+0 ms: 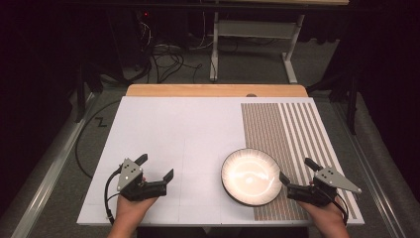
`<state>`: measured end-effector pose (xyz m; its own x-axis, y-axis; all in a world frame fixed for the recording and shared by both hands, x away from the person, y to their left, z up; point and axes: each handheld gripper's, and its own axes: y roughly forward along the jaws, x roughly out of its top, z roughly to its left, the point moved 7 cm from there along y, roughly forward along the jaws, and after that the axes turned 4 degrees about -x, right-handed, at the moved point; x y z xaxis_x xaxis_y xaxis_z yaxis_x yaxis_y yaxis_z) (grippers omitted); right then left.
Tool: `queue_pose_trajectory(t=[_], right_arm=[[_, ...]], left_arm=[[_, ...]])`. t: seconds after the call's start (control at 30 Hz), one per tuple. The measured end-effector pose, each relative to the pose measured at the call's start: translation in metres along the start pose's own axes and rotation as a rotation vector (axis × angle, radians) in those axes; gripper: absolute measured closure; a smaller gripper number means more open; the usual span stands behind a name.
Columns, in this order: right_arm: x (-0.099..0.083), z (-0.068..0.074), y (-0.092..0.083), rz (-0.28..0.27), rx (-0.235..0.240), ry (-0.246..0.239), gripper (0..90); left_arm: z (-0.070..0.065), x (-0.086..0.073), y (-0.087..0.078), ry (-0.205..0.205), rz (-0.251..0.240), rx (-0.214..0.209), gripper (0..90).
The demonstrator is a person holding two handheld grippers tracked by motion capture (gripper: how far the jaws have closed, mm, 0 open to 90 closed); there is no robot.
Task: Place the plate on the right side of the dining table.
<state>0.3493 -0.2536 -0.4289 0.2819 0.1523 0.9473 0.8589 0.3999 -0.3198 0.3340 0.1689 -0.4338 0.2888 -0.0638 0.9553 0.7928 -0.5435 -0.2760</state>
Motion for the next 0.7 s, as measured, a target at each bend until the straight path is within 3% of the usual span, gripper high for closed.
queue_pose_trajectory(t=[0.6, 0.7], right_arm=[[0.0014, -0.004, -0.0003, -0.005, -0.014, -0.012, 1.1], [0.0016, -0.0036, -0.0002, -0.005, -0.01, -0.012, 1.1]], left_arm=[[0.0037, -0.002, 0.0003, -0.018, 0.017, -0.009, 0.2], [0.0034, -0.0025, 0.0008, -0.003, 0.033, -0.008, 0.2]])
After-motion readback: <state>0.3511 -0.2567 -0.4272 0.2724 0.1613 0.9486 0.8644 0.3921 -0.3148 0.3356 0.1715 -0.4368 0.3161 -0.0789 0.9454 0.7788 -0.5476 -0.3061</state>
